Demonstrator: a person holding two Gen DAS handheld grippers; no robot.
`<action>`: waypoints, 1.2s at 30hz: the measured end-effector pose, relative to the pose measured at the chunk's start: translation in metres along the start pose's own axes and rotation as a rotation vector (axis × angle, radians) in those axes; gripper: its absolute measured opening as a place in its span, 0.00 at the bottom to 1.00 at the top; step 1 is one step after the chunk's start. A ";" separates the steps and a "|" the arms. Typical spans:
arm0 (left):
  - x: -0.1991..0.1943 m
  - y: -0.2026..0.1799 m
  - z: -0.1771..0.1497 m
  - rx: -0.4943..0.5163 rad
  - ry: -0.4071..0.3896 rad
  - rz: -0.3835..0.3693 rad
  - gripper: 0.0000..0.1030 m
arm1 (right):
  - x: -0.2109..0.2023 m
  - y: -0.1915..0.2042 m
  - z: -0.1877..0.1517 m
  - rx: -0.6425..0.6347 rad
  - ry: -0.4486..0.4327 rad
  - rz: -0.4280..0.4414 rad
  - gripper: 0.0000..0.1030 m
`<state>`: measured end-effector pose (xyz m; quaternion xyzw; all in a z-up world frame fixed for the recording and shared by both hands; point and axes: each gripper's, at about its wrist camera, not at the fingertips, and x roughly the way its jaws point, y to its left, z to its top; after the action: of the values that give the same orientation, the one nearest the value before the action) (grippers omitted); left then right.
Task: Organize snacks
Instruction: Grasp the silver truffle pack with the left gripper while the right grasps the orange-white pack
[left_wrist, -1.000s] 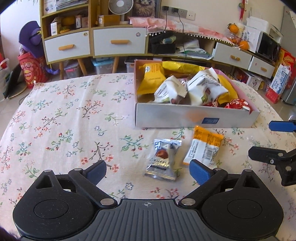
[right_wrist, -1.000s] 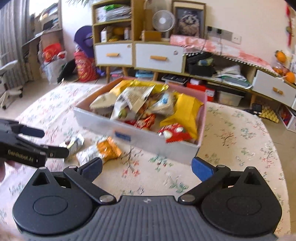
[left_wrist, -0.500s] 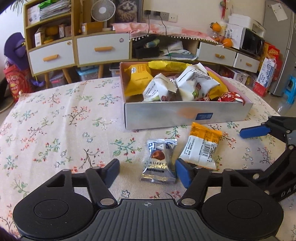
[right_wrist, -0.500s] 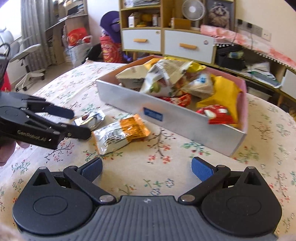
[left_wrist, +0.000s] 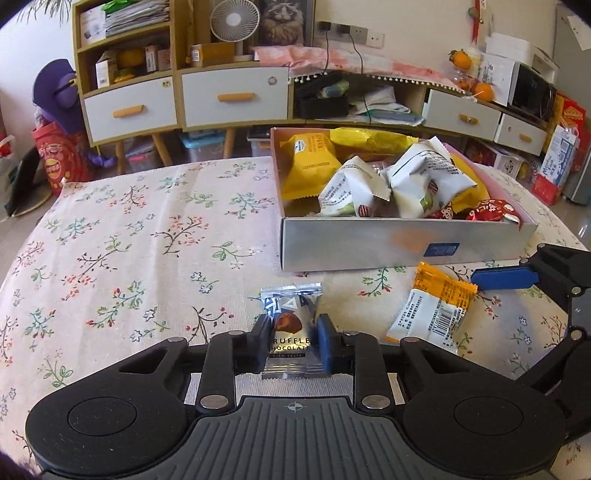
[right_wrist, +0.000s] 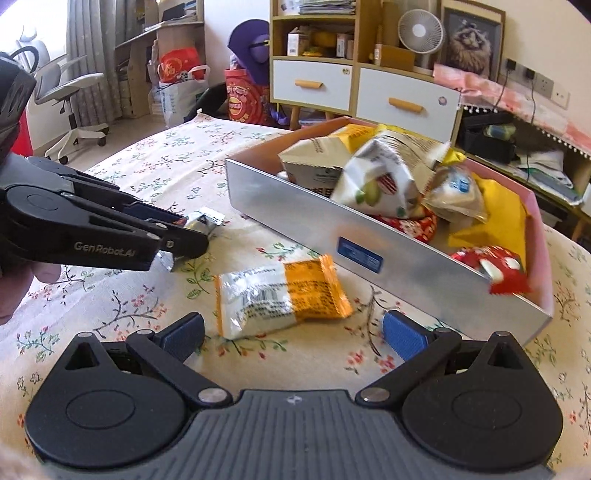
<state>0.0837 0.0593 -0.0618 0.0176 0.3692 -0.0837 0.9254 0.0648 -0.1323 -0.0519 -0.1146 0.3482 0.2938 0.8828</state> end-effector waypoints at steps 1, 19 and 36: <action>0.000 0.000 0.000 0.001 0.001 0.002 0.23 | 0.001 0.000 0.001 -0.003 -0.002 -0.001 1.00; 0.000 -0.001 0.002 -0.005 0.011 0.022 0.23 | 0.004 0.004 0.011 -0.011 -0.044 -0.019 0.67; -0.006 0.002 0.006 -0.026 0.003 0.038 0.18 | -0.004 -0.003 0.018 0.033 -0.053 0.005 0.32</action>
<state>0.0832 0.0617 -0.0535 0.0126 0.3712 -0.0613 0.9264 0.0743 -0.1288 -0.0356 -0.0913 0.3296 0.2934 0.8927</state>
